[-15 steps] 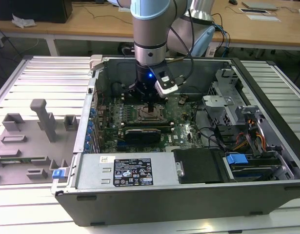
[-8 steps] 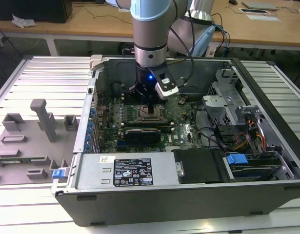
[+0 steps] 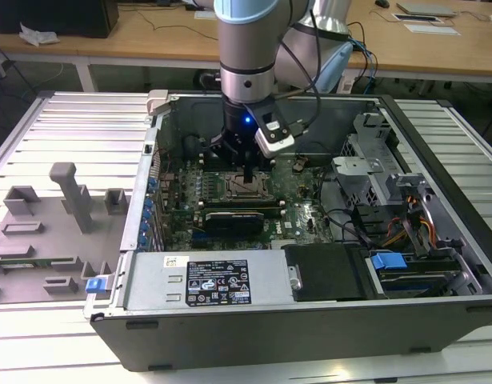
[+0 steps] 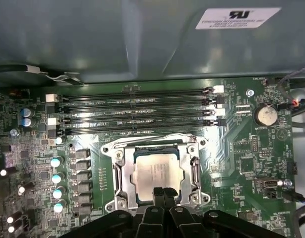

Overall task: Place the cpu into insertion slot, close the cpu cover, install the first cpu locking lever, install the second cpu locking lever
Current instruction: 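Install the first cpu locking lever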

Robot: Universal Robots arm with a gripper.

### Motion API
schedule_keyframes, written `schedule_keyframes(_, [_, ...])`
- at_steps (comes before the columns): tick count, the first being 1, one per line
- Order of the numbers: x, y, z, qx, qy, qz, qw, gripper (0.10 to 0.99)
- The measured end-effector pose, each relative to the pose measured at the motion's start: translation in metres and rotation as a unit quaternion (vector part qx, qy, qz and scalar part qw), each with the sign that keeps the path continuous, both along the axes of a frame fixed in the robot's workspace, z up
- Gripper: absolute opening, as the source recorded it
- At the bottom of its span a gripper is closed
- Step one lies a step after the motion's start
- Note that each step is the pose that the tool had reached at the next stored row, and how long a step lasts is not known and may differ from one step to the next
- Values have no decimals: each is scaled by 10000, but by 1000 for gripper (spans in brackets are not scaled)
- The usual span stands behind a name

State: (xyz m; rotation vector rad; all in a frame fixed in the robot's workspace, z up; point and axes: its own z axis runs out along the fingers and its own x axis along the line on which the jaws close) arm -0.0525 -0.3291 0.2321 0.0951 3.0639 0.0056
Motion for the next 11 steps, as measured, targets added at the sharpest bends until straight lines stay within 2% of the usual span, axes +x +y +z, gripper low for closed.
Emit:
schedule_keyframes(3, [0, 0, 74, -15, 0, 0, 10000, 106])
schedule_keyframes(11, [0, 0, 86, -16, 0, 0, 10000, 106])
